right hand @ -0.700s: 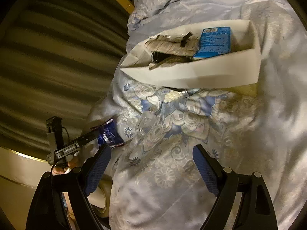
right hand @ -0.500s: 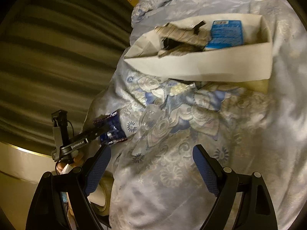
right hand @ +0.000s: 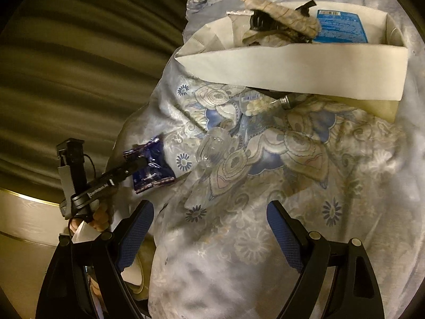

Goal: Organize objects
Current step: 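Grasp the clear ribbed jar with the right gripper while the left gripper holds the blue snack bag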

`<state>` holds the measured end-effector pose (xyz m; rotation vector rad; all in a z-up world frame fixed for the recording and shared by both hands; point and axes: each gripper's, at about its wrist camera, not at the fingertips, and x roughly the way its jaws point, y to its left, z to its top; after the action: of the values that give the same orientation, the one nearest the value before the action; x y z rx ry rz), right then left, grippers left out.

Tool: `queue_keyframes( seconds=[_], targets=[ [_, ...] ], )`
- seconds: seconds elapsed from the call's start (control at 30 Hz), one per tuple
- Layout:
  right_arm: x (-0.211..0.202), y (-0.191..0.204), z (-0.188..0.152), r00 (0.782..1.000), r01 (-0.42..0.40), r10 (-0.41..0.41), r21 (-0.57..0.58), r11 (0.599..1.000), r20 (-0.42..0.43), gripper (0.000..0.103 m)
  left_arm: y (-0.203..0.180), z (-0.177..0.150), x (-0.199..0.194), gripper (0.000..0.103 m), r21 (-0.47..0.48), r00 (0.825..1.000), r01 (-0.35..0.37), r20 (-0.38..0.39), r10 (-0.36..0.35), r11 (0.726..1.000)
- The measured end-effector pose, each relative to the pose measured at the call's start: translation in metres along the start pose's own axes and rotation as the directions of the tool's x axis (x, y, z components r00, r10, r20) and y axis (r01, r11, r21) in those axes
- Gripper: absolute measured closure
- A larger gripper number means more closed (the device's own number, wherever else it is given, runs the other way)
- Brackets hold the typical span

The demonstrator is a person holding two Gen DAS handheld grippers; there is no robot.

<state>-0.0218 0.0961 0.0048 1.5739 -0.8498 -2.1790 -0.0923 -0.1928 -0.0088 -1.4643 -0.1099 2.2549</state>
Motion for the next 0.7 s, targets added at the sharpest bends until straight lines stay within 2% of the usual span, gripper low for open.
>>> queue_keyframes(
  seconds=[0.2,0.33,0.47,0.53,0.6,0.7],
  targets=[
    [0.021,0.002,0.006,1.000,0.025,-0.025,0.010,1.000,-0.004,0.016,0.001,0.002,-0.020,0.070,0.001,0.996,-0.038,0.083,0.038,0.999],
    [0.040,-0.001,0.024,1.000,0.005,-0.006,0.051,0.999,0.009,0.017,0.002,0.002,-0.030,0.070,0.004,0.990,-0.064,0.128,0.063,0.998],
    [0.060,-0.003,0.044,1.000,0.008,-0.009,0.097,0.995,0.014,0.038,0.002,0.001,-0.035,0.070,0.009,0.985,-0.075,0.154,0.072,0.997],
    [0.070,-0.004,0.052,1.000,-0.006,0.004,0.120,0.993,0.016,0.043,0.002,0.001,-0.036,0.070,0.013,0.984,-0.072,0.164,0.069,0.997],
    [0.082,-0.001,0.060,1.000,-0.015,0.015,0.126,0.992,0.005,0.043,0.002,0.001,-0.037,0.070,0.013,0.983,-0.077,0.168,0.073,0.997],
    [0.101,0.005,0.067,0.999,0.025,-0.022,0.132,0.991,-0.026,0.046,-0.001,-0.001,-0.037,0.070,0.004,0.981,-0.086,0.173,0.084,0.996]
  ],
)
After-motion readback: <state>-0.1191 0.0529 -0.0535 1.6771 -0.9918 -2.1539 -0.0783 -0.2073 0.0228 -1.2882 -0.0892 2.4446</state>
